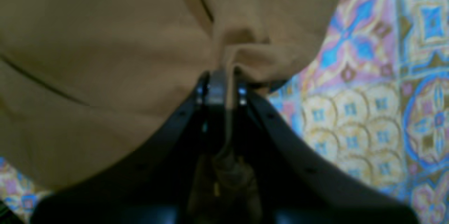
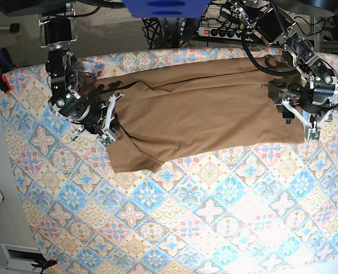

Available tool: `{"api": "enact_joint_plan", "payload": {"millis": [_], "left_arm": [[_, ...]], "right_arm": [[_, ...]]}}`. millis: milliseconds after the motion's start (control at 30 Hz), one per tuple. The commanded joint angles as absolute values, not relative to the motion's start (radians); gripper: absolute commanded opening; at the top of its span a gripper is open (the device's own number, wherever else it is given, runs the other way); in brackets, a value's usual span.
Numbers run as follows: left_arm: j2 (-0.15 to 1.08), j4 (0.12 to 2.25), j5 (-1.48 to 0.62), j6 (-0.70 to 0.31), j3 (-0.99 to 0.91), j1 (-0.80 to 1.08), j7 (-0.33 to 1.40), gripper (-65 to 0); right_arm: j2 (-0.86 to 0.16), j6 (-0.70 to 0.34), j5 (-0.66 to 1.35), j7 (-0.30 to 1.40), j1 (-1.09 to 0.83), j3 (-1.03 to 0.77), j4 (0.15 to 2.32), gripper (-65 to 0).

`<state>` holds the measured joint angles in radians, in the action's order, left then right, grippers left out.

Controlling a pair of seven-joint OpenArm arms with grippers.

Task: Layout the t-shirt on the table in an organized manner, then fold the t-shirt properly
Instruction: 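Pull the hem corner with the right gripper toward the folded edge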

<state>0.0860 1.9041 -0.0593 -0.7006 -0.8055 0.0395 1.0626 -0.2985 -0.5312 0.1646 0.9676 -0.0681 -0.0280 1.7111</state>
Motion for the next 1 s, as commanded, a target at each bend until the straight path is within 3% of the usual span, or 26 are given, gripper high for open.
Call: {"api": "enact_joint_plan", "payload": {"millis": [0,100,167,533,833,967], "left_arm": [[0.097,1.920,-0.067,-0.698,-0.805,0.031,1.046,-22.6],[0.097,1.920,-0.067,-0.698,-0.805,0.031,1.046,-22.6],[0.097,1.920,-0.067,-0.698,-0.805,0.031,1.046,-22.6],[0.096,1.920,-0.067,-0.698,-0.805,0.031,1.046,-22.6],[0.096,1.920,-0.067,-0.698,-0.805,0.031,1.046,-22.6],[0.096,1.920,-0.067,-0.698,-0.805,0.031,1.046,-22.6]], "right_arm": [[-0.308,-0.533,0.173,0.958,-0.061,-0.035,1.730,-50.5],[-0.309,-0.533,0.173,0.958,-0.061,-0.035,1.755,-36.9],[-0.309,-0.533,0.173,0.957,-0.061,-0.035,1.819,-33.2],[-0.282,-0.533,0.174,0.951,-0.021,-0.114,1.873,-33.0],[-0.259,-0.539,0.180,0.958,0.228,-0.219,1.618,-33.0],[-0.257,-0.641,0.180,0.957,0.272,-0.225,1.481,-33.0]]}}
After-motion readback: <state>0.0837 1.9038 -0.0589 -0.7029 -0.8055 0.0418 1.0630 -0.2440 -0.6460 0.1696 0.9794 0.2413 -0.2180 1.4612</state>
